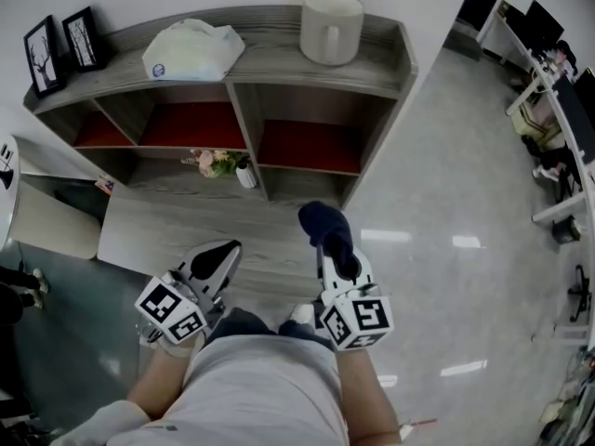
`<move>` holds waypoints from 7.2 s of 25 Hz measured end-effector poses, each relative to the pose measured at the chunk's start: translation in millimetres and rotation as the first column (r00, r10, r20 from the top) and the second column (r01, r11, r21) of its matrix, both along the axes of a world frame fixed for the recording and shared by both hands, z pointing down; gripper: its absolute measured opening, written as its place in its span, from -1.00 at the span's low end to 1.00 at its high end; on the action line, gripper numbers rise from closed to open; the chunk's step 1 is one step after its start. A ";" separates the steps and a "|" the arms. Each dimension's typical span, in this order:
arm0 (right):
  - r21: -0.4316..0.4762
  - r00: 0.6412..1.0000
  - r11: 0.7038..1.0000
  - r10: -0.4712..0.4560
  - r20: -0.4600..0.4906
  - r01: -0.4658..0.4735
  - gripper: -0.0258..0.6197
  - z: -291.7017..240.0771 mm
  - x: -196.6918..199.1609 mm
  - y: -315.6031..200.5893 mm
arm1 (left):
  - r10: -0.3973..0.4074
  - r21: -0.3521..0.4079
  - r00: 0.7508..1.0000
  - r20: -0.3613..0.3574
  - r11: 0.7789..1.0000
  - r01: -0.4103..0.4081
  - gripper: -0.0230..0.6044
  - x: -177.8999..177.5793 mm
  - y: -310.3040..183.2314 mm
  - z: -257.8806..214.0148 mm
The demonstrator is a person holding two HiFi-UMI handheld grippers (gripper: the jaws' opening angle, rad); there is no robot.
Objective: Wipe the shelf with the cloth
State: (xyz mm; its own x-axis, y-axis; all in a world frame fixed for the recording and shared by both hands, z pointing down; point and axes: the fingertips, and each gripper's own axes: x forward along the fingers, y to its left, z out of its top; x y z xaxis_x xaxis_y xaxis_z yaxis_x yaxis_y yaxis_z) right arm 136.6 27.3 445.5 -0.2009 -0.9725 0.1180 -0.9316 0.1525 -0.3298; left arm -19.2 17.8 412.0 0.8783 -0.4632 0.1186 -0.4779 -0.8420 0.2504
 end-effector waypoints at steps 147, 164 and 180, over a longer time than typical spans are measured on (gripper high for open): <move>-0.365 0.644 0.913 -0.391 -0.658 0.182 -0.70 68.7 -79.7 -221.8 | -0.001 -0.070 1.000 0.006 0.998 0.002 -0.88 -34.3 -130.0 29.4; -0.348 0.789 0.936 -0.180 -0.587 -0.046 -0.68 72.1 -26.9 -221.5 | 0.003 -0.067 1.000 0.008 0.998 -0.002 -0.88 -35.7 -124.2 28.6; -0.334 0.846 0.885 0.114 -0.520 -0.325 -0.69 69.3 88.5 -171.3 | 0.079 -0.068 0.997 0.011 0.995 -0.078 -0.88 -14.3 -124.9 32.2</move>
